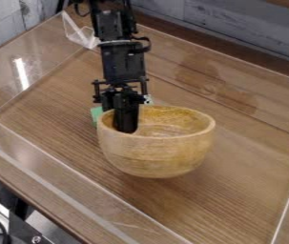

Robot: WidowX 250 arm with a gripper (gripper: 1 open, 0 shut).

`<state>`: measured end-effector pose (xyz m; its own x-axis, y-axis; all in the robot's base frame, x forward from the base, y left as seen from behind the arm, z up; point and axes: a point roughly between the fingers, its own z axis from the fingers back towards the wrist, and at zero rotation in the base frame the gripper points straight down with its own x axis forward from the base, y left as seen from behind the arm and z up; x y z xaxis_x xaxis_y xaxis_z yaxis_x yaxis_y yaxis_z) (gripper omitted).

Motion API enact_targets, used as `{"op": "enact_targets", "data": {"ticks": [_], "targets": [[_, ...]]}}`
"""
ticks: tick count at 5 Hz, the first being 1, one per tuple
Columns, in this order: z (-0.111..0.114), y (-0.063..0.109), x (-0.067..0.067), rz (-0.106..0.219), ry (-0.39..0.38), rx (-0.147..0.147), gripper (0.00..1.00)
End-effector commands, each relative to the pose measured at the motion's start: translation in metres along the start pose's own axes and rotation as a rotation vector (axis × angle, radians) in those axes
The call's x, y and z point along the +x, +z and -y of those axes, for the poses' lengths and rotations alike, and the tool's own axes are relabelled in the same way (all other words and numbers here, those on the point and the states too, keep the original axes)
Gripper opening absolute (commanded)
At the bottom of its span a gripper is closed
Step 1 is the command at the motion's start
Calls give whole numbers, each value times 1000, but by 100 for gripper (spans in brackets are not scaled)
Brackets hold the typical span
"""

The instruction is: Put the green block in the brown bowl

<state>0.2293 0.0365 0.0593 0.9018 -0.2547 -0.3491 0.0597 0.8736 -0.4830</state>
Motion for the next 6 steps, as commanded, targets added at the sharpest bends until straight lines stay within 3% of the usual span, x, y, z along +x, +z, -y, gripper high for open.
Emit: {"op": "enact_targets", "data": {"ticks": [1, 3, 6], "targets": [[3, 17, -3, 30, -3, 3, 0], [9, 21, -12, -4, 8, -31, 0], [15, 19, -27, -85, 39, -89, 0]]}}
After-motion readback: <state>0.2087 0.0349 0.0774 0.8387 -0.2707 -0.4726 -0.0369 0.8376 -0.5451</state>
